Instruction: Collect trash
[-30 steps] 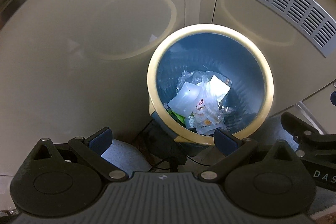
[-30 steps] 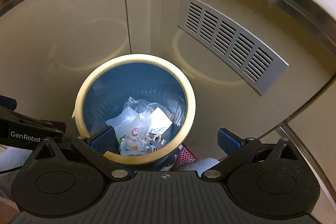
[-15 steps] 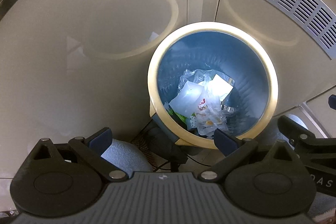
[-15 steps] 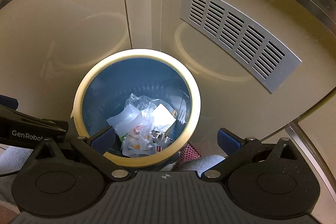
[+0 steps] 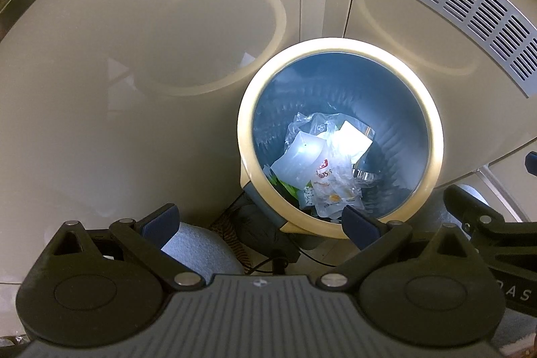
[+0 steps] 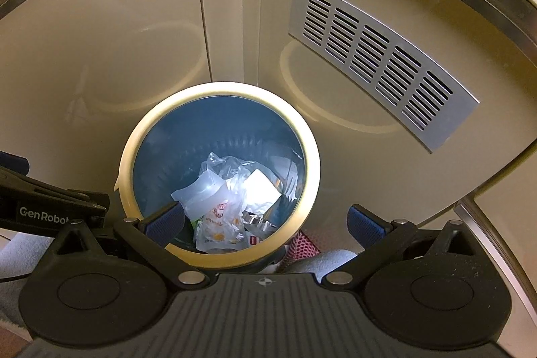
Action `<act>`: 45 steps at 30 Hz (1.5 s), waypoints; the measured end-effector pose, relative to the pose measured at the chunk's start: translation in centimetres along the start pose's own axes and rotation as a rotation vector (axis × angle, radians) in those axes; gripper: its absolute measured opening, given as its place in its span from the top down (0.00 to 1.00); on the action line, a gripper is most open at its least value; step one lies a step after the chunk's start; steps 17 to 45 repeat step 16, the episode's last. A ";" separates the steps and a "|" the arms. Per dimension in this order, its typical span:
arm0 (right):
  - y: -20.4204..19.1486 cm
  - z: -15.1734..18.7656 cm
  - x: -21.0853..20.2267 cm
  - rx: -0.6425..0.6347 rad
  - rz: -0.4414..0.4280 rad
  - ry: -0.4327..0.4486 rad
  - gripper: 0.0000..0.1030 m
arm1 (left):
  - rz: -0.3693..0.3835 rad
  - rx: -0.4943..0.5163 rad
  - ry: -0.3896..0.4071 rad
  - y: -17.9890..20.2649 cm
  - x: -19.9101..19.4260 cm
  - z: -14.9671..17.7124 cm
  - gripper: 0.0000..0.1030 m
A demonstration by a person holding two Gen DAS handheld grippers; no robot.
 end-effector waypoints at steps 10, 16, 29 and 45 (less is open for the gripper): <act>0.0 0.0 -0.1 -0.005 0.001 0.005 0.00 | 0.004 -0.001 0.000 -0.1 -0.1 0.0 0.00; 0.0 -0.1 -0.3 -0.009 -0.005 0.007 0.00 | -0.009 -0.007 0.022 -0.1 -0.8 0.1 0.00; 0.0 -0.1 -0.3 -0.009 -0.005 0.007 0.00 | -0.009 -0.007 0.022 -0.1 -0.8 0.1 0.00; 0.0 -0.1 -0.3 -0.009 -0.005 0.007 0.00 | -0.009 -0.007 0.022 -0.1 -0.8 0.1 0.00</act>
Point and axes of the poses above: each gripper's, at about its wrist camera, not at the fingertips, and x roughly the way its jaws point, y to its right, z to its underside, the point moved 1 cm from there along x, roughly the way its jaws point, and after that the axes turned 4 degrees about y, right-handed, at the moved point
